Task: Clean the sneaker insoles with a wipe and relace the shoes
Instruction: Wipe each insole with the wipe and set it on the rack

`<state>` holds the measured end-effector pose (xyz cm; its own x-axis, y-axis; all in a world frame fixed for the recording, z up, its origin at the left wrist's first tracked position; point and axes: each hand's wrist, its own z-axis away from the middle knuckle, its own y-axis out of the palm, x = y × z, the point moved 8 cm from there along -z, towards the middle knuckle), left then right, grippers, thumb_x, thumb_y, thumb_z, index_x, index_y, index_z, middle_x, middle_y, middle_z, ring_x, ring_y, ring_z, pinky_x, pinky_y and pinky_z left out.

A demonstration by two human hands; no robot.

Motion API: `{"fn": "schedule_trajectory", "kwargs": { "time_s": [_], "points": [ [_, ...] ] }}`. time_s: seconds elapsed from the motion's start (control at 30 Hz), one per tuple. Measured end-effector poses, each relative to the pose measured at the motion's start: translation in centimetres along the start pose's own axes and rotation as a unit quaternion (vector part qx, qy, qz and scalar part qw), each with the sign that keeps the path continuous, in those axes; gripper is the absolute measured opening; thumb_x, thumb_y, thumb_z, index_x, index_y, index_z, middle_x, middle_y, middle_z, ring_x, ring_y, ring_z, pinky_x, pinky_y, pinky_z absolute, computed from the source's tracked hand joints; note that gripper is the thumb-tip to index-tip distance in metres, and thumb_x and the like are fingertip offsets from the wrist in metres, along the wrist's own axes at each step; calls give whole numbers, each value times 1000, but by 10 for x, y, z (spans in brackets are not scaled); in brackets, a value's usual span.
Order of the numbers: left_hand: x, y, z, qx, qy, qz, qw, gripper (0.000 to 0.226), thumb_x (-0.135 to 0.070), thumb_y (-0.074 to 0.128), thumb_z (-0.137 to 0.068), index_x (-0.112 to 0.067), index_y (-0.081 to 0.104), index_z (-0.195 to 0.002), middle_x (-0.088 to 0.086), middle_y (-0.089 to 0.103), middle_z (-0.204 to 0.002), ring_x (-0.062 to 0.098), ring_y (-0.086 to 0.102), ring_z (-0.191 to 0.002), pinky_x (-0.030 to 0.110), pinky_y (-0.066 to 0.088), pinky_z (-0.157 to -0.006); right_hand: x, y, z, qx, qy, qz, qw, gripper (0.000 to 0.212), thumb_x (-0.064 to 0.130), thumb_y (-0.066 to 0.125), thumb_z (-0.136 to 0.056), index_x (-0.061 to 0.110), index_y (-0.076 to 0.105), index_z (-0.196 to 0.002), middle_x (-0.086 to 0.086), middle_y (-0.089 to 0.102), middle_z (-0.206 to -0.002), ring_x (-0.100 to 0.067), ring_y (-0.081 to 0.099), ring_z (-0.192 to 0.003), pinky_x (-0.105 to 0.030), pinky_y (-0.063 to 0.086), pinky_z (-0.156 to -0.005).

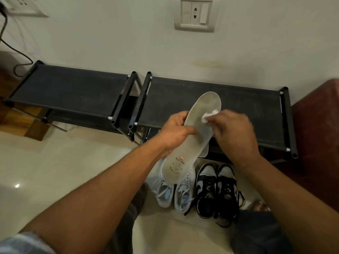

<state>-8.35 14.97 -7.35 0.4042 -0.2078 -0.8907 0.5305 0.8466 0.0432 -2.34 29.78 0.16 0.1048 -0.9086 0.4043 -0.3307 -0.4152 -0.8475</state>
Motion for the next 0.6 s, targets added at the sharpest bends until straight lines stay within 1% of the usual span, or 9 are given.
{"fn": "schedule_trajectory", "kwargs": {
  "time_s": [0.07,0.13,0.2,0.23,0.3,0.37,0.5,0.53,0.6],
  "points": [
    [-3,2,0,9,-2,-9,1000,42,4,70,-90,-13,68,-128,13,79,-115,34,76,-108,57,61,-97,-15,-9,-5,-25,47,1,999,18,24,73,-94,23,79,-110,2,75,-101,-19,71,-88,-46,57,-83],
    [-2,4,1,10,-10,9,1000,48,-3,74,-84,-12,66,-131,17,77,-116,39,74,-110,58,61,-97,7,2,2,-1,-7,16,1000,17,23,74,-93,22,79,-109,1,75,-98,-21,71,-86,-46,56,-80],
    [1,5,1,10,-17,19,1000,49,-4,73,-85,-11,64,-133,21,75,-119,40,73,-111,58,61,-98,26,14,11,37,-68,15,997,16,21,74,-93,20,80,-108,1,75,-95,-22,71,-84,-44,56,-77],
    [1,5,2,14,-17,16,1000,47,-1,70,-88,-11,64,-134,20,75,-120,38,74,-110,56,61,-98,19,12,9,39,-55,14,998,16,22,74,-94,21,80,-108,1,75,-96,-22,71,-84,-45,56,-77],
    [-1,4,1,24,-14,4,1000,45,3,65,-92,-13,63,-134,15,76,-120,34,74,-111,55,60,-99,-8,-5,-2,0,17,8,1000,17,23,75,-93,21,80,-109,0,75,-99,-19,71,-86,-44,58,-80],
    [-4,2,2,28,-8,5,1000,44,3,64,-92,-13,65,-134,13,77,-120,33,75,-111,55,60,-99,-18,-14,-4,-28,52,0,998,17,21,76,-92,19,80,-109,-1,75,-101,-18,71,-87,-39,58,-82],
    [-3,2,5,17,-8,26,999,37,-4,73,-89,-8,70,-126,22,77,-114,37,75,-101,53,61,-93,27,15,11,41,-61,0,997,17,19,79,-89,20,81,-106,1,74,-95,-22,71,-82,-39,54,-75],
    [-3,2,5,18,-7,20,1000,34,-3,72,-93,-9,70,-126,21,77,-114,36,75,-101,51,62,-92,21,14,9,43,-48,-2,998,17,20,79,-89,21,81,-106,1,74,-95,-22,71,-82,-37,53,-77],
    [-5,2,4,25,-8,-4,1000,33,-1,64,-99,-13,69,-129,13,79,-115,31,77,-104,49,62,-92,-9,-1,-2,7,30,-7,1000,17,22,77,-92,22,80,-108,1,74,-99,-19,71,-85,-35,54,-82]
  ]
}}
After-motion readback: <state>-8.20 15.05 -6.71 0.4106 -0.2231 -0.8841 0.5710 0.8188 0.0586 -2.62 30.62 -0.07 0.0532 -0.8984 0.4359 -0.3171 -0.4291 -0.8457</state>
